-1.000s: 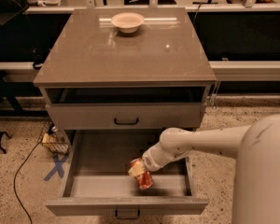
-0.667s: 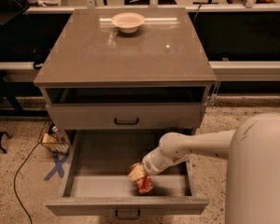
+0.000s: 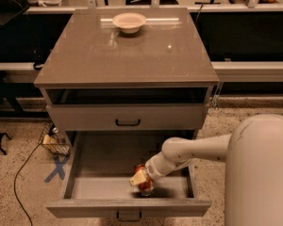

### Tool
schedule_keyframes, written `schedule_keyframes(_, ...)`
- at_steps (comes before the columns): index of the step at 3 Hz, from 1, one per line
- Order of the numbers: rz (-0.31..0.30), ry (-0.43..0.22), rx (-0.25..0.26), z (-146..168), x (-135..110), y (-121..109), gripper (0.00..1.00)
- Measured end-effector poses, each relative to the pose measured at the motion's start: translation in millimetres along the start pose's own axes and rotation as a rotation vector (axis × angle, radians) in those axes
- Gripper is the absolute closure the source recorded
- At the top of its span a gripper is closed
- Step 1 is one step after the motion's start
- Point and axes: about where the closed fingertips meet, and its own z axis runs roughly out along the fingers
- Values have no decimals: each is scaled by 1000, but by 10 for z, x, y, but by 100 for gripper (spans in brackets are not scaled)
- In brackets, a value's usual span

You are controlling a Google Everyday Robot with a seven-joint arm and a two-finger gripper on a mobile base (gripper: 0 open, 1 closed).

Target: Place coke can into middle drawer

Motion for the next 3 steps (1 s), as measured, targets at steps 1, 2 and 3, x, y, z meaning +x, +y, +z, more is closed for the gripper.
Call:
schedule_keyframes(1,36,-15,36,-161,103,-135,0)
schedule_keyframes(2,94,-60,128,-621,289,-401,0)
schedule_keyframes(3,113,-142,228,-1270,436,-595,0)
